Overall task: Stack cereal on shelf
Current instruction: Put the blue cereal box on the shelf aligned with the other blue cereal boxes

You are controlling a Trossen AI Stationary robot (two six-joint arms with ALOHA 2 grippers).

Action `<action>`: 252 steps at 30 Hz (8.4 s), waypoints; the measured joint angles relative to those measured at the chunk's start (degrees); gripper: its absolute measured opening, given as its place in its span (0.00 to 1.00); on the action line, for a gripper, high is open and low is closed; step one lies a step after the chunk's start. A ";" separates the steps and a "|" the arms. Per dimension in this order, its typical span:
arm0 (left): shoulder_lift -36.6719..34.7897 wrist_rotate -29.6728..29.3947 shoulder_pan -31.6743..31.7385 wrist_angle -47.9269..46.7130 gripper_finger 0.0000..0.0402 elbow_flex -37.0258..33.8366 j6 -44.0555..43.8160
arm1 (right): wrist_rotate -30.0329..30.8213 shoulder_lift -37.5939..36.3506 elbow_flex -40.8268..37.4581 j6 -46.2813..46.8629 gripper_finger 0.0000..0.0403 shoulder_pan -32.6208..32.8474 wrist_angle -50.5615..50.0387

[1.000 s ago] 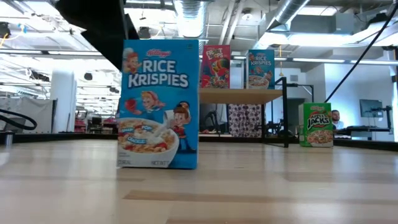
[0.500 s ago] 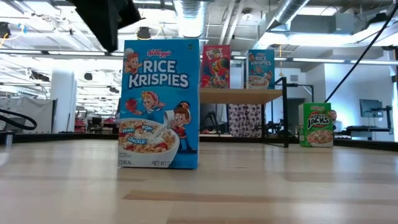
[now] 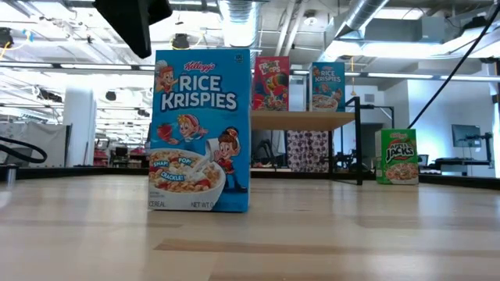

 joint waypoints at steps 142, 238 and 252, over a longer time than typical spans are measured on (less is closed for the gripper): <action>-18.49 -3.89 -2.75 -9.77 0.06 0.46 -8.34 | -2.35 29.66 0.00 -6.40 0.74 3.85 29.03; -18.64 -19.68 11.77 -9.70 0.06 -1.51 5.64 | -9.01 -6.97 0.04 -45.38 0.54 -35.99 -4.66; -18.64 -18.94 14.19 -9.68 0.06 -1.51 5.62 | -13.15 -5.68 -1.86 -46.83 0.54 -42.69 -4.69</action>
